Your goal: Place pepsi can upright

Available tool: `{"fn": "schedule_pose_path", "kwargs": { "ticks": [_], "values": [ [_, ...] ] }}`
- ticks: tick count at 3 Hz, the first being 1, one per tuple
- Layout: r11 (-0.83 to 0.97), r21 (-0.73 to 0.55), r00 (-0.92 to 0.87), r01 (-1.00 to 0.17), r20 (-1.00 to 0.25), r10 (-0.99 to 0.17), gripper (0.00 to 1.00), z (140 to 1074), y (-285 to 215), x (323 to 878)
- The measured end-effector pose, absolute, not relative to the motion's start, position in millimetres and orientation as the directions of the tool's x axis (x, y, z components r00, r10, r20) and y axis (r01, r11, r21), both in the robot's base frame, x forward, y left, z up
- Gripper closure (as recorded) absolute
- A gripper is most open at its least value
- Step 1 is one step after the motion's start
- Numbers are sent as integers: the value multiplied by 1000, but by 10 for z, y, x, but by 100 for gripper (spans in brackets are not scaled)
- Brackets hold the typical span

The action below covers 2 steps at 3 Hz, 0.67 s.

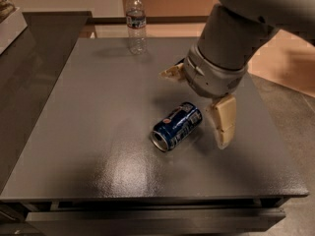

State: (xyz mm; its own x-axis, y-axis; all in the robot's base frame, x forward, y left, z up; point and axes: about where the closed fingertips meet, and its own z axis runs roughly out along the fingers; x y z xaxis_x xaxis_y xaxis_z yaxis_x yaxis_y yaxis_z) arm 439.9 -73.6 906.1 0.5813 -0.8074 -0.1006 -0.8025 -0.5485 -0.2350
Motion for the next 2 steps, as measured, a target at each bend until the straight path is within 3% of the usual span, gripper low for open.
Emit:
{"fn": "schedule_pose_path", "kwargs": {
  "ticks": [2],
  "values": [
    [-706,-176,719,-685,-11,-695,0,8812,-622,4322]
  ]
}}
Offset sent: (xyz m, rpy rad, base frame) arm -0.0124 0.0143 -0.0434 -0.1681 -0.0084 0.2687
